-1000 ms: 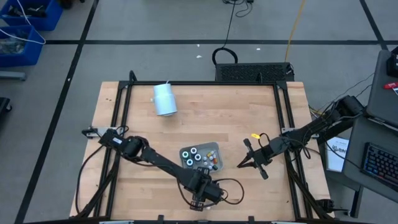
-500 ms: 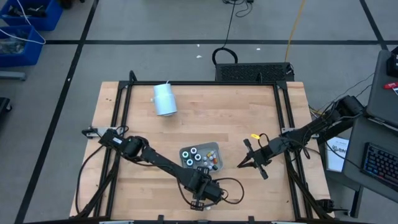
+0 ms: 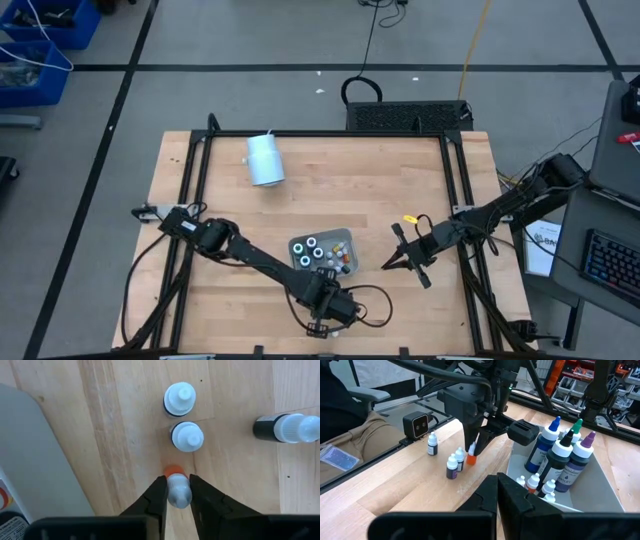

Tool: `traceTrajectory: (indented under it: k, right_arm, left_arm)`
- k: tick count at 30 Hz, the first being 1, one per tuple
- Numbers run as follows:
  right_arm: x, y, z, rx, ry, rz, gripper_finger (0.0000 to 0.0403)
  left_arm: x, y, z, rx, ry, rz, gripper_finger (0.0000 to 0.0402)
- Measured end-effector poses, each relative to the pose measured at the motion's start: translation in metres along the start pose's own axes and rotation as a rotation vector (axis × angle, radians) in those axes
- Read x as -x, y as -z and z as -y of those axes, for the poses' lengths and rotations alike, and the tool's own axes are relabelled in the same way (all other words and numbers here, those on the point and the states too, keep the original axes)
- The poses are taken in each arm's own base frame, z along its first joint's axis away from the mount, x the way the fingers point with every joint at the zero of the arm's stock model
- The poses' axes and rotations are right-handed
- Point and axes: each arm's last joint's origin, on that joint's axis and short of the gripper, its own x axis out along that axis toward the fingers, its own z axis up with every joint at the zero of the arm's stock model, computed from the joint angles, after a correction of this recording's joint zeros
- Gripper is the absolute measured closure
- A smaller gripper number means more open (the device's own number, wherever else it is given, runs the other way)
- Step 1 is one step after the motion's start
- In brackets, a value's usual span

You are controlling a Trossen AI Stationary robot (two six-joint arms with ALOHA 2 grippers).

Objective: Pick & Place food coloring
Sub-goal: Put the small orange food coloring bottle into the gray bin

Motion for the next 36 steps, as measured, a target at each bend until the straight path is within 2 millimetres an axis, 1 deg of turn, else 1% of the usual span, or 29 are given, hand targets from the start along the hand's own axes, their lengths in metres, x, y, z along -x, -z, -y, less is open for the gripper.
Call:
traceTrajectory:
  k: [5, 13, 20, 36]
  right_arm:
    - [0.0, 0.0, 0.0, 0.0, 0.0, 0.0, 0.0403]
    - [0.0, 0.0, 0.0, 0.0, 0.0, -0.001, 0.0403]
    - [0.0, 0.003, 0.0, -0.015, -0.004, -0.026, 0.0403]
    - [0.0, 0.004, -0.001, -0.029, -0.005, -0.035, 0.0403]
  left_arm:
    - [0.009, -0.001, 0.001, -0.006, -0.007, -0.007, 0.0341]
    - [0.024, -0.007, 0.002, -0.011, -0.028, 0.026, 0.0339]
    - [0.024, -0.006, 0.003, -0.054, 0.005, 0.015, 0.034]
    - [0.024, -0.004, 0.002, -0.055, -0.001, -0.011, 0.034]
